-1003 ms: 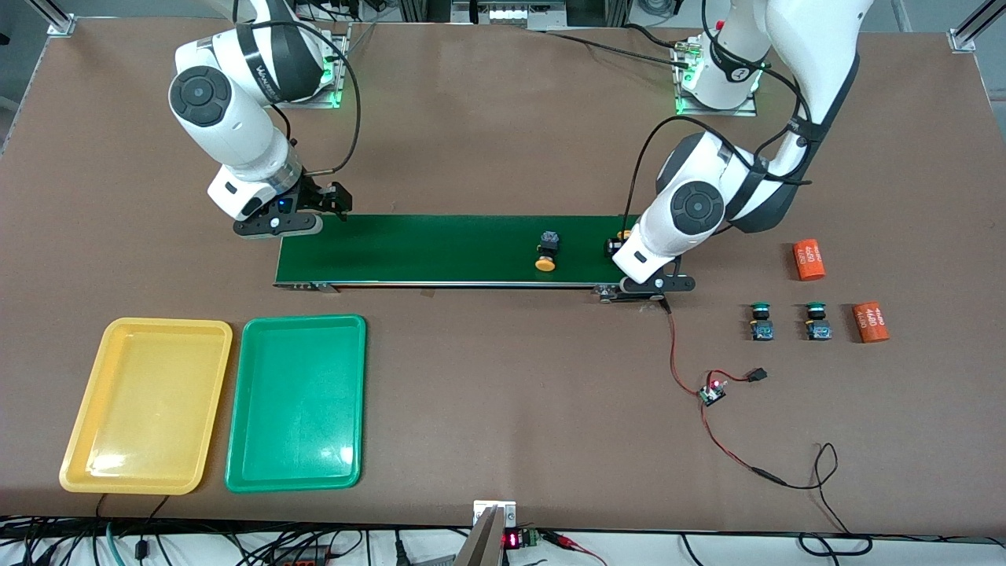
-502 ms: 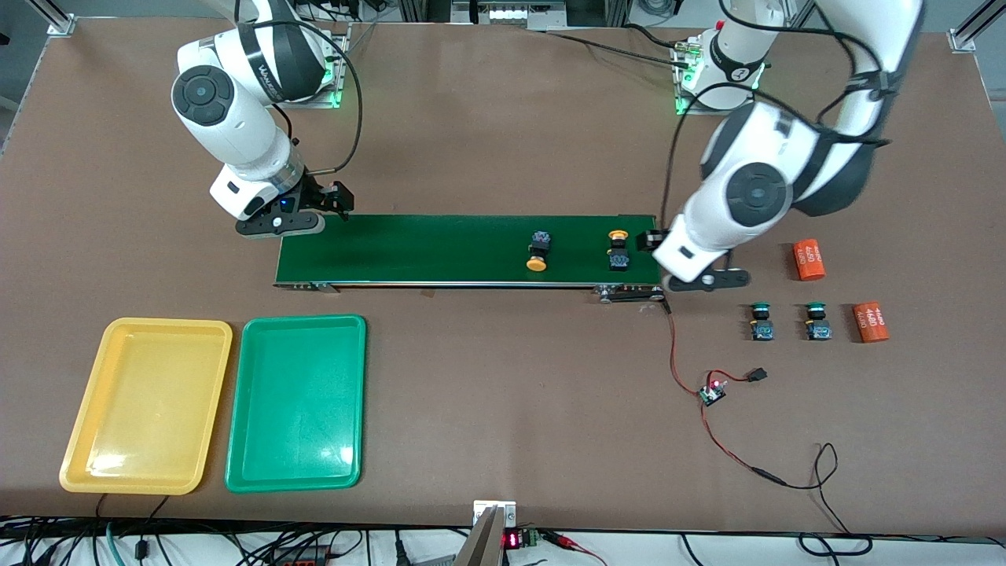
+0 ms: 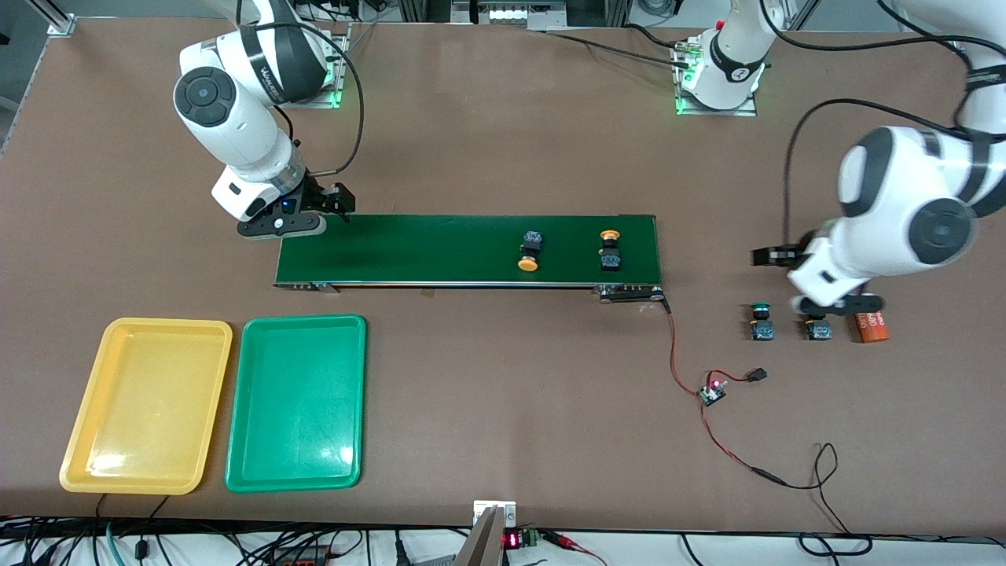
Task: Sort buttons by color to trays
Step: 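Grasp an orange cylinder with the left gripper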
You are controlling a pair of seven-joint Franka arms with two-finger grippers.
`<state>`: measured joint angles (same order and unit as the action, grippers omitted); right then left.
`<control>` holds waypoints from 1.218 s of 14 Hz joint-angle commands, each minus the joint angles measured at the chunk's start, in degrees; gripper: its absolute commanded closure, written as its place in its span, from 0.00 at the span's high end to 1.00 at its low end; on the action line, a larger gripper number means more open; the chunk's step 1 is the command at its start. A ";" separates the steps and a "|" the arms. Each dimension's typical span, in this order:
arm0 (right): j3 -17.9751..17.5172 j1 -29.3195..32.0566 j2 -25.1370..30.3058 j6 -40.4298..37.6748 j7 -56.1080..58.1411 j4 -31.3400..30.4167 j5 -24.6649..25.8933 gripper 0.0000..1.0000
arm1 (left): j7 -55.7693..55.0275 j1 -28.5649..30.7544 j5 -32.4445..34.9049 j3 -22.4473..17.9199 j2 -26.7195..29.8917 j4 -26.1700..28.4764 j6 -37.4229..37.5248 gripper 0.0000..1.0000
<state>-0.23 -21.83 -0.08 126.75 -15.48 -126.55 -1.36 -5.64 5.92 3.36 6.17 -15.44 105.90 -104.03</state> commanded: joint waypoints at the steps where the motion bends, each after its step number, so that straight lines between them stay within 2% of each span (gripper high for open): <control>1: 0.05 -0.49 -0.09 0.87 -0.34 -0.10 -0.14 1.00 | 1.42 0.58 0.60 -3.60 -0.02 4.13 -3.01 1.00; 4: 0.05 -1.64 -0.53 1.39 -0.60 -0.10 -0.31 1.00 | 6.23 2.07 0.60 -5.81 -0.20 9.22 -7.93 1.00; 8: 0.05 -2.52 -0.88 2.28 -2.01 -0.10 -0.31 1.00 | 14.68 2.87 0.60 -9.94 -1.86 15.64 -21.45 1.00; 13: 0.05 -2.52 -0.97 2.28 -2.01 -0.10 -0.31 1.00 | 15.48 3.48 0.60 -10.56 -5.90 20.83 -33.94 1.00; 14: 0.05 -2.52 -0.97 2.28 -2.01 -0.10 -0.31 1.00 | 15.48 3.83 0.60 -10.56 -6.35 21.19 -34.57 0.90; 15: 0.05 -2.52 -0.97 2.28 -2.01 -0.10 -0.31 1.00 | 15.48 3.92 0.69 -10.56 -6.44 21.54 -34.49 0.72; 17: 0.05 -2.52 -0.97 2.19 -2.01 -0.10 -0.31 1.00 | 15.92 4.53 0.69 -10.39 -7.23 21.81 -33.96 0.47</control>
<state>-0.24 -24.02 -1.09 128.35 -16.61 -126.55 -1.37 8.69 9.43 3.36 -4.40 -22.66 127.19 -137.67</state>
